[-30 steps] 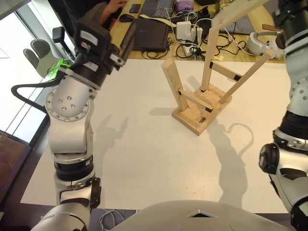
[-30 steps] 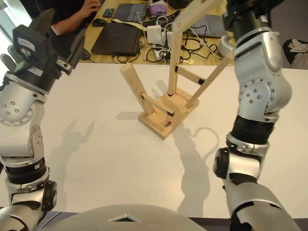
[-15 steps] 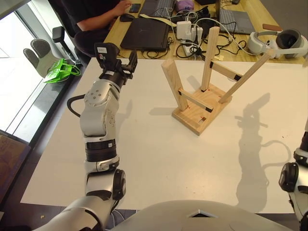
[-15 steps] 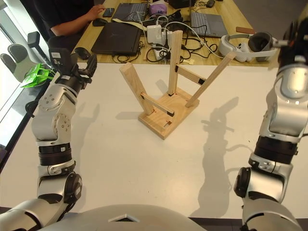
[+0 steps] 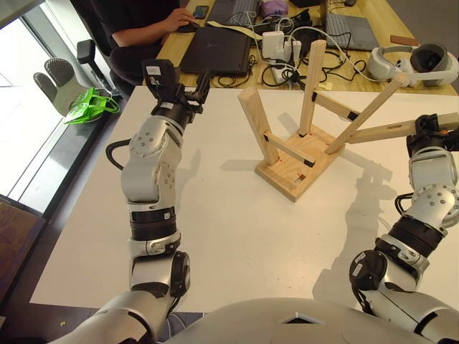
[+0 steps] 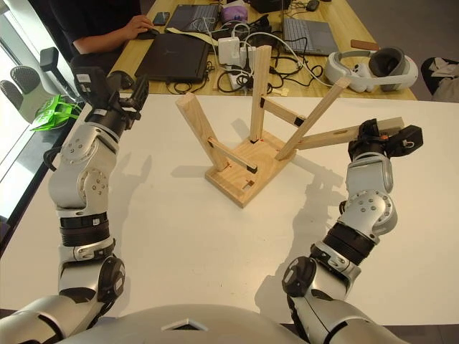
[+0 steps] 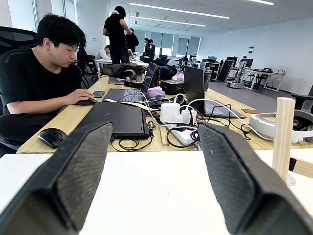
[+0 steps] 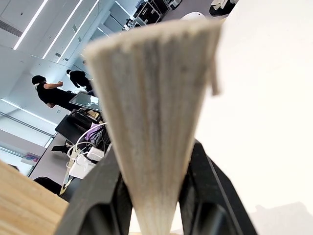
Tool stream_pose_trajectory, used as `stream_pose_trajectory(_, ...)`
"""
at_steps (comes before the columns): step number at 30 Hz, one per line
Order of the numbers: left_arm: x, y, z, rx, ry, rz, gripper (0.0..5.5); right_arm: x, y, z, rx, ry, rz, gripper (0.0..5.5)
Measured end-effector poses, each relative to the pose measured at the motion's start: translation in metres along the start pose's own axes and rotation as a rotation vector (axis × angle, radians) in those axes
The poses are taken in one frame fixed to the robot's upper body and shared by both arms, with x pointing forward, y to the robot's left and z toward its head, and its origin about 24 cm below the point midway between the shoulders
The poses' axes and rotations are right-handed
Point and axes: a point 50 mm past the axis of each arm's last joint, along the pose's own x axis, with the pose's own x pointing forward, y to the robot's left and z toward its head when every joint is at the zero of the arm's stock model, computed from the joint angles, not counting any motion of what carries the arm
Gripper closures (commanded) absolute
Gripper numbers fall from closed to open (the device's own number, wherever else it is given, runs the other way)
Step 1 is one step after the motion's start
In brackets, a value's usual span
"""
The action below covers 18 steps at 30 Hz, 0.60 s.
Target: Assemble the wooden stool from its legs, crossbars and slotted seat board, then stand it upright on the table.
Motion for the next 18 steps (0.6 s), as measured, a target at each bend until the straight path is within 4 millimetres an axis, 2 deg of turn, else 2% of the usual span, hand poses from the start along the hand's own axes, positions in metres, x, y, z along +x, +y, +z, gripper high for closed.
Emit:
stream_pose_trajectory(4,-0.008,0.004,-0.003,-0.012,0.015,0.034,2.29,-0.004,-0.001,-0.014,0.037,0.052,-0.016,4.51)
stream_pose_trajectory(12,-0.008,0.004,-0.001,-0.029,0.015,0.034,2.29,-0.003,0.025,-0.055,0.086,0.130,0.059,4.51)
stream_pose_trajectory(18,-0.010,-0.006,-0.005,-0.029,0.050,0.000,2.29,0.011,0.040,-0.076,0.078,0.161,0.110,4.51)
